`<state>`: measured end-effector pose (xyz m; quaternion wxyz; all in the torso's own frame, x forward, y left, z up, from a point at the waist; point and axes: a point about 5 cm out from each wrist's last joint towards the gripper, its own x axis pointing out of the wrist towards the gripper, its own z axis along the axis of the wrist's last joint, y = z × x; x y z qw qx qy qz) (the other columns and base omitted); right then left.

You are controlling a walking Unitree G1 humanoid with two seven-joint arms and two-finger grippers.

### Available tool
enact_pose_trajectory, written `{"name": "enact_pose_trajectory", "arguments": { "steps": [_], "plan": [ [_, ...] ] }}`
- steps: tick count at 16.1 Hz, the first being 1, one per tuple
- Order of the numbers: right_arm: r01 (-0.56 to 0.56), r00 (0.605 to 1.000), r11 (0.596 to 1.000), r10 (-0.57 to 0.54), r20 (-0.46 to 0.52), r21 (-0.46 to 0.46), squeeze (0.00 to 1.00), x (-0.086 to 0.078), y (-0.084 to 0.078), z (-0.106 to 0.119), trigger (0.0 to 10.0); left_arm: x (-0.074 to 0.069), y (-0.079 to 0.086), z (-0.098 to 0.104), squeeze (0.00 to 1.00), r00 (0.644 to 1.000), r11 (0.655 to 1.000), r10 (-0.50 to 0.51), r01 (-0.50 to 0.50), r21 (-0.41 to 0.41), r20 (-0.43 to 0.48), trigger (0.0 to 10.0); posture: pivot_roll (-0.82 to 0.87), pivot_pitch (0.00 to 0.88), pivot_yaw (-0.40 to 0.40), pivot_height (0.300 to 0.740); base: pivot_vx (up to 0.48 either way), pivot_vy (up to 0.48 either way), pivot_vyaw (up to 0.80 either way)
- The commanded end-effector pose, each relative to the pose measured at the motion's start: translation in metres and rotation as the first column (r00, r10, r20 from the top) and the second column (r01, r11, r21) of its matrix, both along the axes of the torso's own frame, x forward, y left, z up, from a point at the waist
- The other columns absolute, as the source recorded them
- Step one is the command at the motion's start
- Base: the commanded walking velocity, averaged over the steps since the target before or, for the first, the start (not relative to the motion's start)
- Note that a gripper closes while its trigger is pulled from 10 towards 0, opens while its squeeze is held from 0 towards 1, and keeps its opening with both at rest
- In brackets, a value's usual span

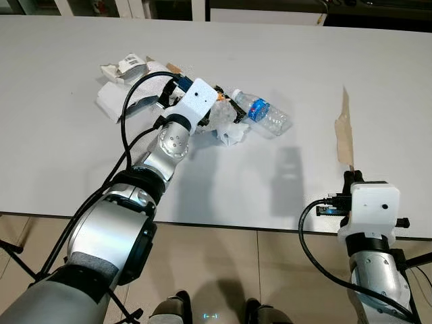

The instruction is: Picking trash to rubbish bin

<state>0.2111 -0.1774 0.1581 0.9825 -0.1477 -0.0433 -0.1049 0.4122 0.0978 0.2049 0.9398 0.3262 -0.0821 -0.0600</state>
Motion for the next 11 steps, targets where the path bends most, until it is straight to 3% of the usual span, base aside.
{"name": "enact_pose_trajectory", "arguments": {
  "steps": [1, 3, 4, 7, 8, 9, 11],
  "plan": [
    [0.005, 1.0, 1.0, -0.005, -0.015, -0.007, 0.05, -0.004, 0.0, -0.001, 10.0, -0.001, -0.003, -0.012, 1.0, 0.996, 0.997, -0.012, 0.019, 0.069, -0.091, 10.0, -0.03, 0.218, 0.0, 0.74, 0.0, 0.0, 0.0],
    [0.003, 1.0, 1.0, -0.003, -0.021, -0.004, 0.05, -0.004, 0.001, -0.001, 10.0, -0.006, -0.002, -0.038, 1.0, 0.969, 0.989, -0.029, 0.063, 0.131, -0.244, 10.0, -0.03, 0.22, 0.0, 0.74, 0.0, 0.0, 0.0],
    [0.001, 1.0, 1.0, -0.001, -0.024, -0.003, 0.06, -0.004, 0.002, -0.001, 10.0, -0.01, -0.001, -0.05, 0.0, 0.95, 0.985, -0.034, 0.084, 0.15, -0.31, 10.0, -0.03, 0.22, 0.0, 0.74, 0.0, 0.0, 0.0],
    [0.001, 1.0, 1.0, -0.001, -0.03, 0.001, 0.08, -0.006, 0.002, -0.002, 10.0, -0.016, 0.002, -0.068, 0.0, 0.911, 0.98, -0.059, 0.13, 0.149, -0.409, 10.0, -0.04, 0.225, 0.002, 0.74, 0.0, 0.0, 0.0],
    [0.003, 0.999, 1.0, -0.003, -0.034, 0.002, 0.09, -0.007, 0.001, -0.003, 10.0, -0.018, 0.002, -0.072, 0.0, 0.894, 0.977, -0.071, 0.151, 0.15, -0.442, 9.2, -0.04, 0.226, 0.002, 0.74, 0.0, 0.0, 0.0],
    [0.003, 0.999, 1.0, -0.003, -0.039, 0.003, 0.09, -0.007, 0.001, -0.004, 10.0, -0.02, 0.001, -0.077, 0.0, 0.872, 0.975, -0.094, 0.179, 0.134, -0.48, 0.0, -0.04, 0.227, 0.003, 0.74, 0.0, 0.0, 0.0],
    [0.001, 0.999, 1.0, -0.001, -0.045, 0.007, 0.09, -0.008, 0.002, -0.005, 10.0, -0.024, 0.002, -0.084, 0.0, 0.835, 0.971, -0.119, 0.211, 0.112, -0.537, 0.0, -0.04, 0.228, 0.003, 0.74, 0.0, 0.0, 0.0]
  ]
}}
